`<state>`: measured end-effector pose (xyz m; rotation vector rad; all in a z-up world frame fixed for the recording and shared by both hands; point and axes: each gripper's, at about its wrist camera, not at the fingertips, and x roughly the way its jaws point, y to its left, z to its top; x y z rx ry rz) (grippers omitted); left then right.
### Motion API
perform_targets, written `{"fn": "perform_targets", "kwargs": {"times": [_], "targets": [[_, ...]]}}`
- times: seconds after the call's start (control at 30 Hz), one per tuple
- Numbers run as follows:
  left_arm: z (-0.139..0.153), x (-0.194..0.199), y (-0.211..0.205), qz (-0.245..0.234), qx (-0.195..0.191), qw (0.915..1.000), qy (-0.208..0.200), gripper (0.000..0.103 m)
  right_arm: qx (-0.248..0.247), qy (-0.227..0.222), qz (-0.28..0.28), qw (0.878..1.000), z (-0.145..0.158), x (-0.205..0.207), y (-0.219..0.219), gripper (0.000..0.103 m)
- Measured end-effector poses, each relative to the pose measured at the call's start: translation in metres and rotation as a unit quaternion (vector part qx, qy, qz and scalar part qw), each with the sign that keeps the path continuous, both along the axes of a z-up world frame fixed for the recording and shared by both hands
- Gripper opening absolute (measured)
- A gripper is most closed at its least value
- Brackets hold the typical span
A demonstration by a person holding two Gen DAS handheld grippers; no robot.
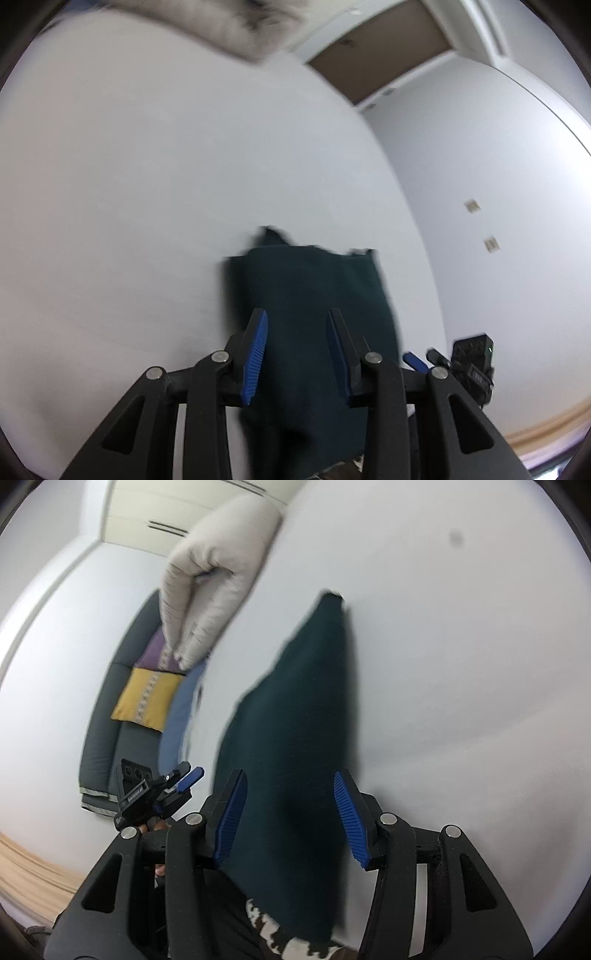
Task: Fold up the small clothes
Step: 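Open both grippers and release the folded sweater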
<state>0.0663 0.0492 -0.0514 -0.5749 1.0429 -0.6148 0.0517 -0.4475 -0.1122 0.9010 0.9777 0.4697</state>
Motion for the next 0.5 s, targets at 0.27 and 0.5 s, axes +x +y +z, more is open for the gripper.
{"fn": "perform_targets", "kwargs": {"times": [0.27,0.5], "targets": [[-0.018,-0.042,-0.068,-0.095,0.008,0.9953,0.018,0.035,0.041,-0.033,0.069,0.996,0.022,-0.005,0.042,0.048],[-0.080,-0.026,-0.032,-0.045,-0.065,0.9922,0.097,0.004,0.065,0.012,0.078,0.995,-0.025,-0.004,0.053,0.046]]}}
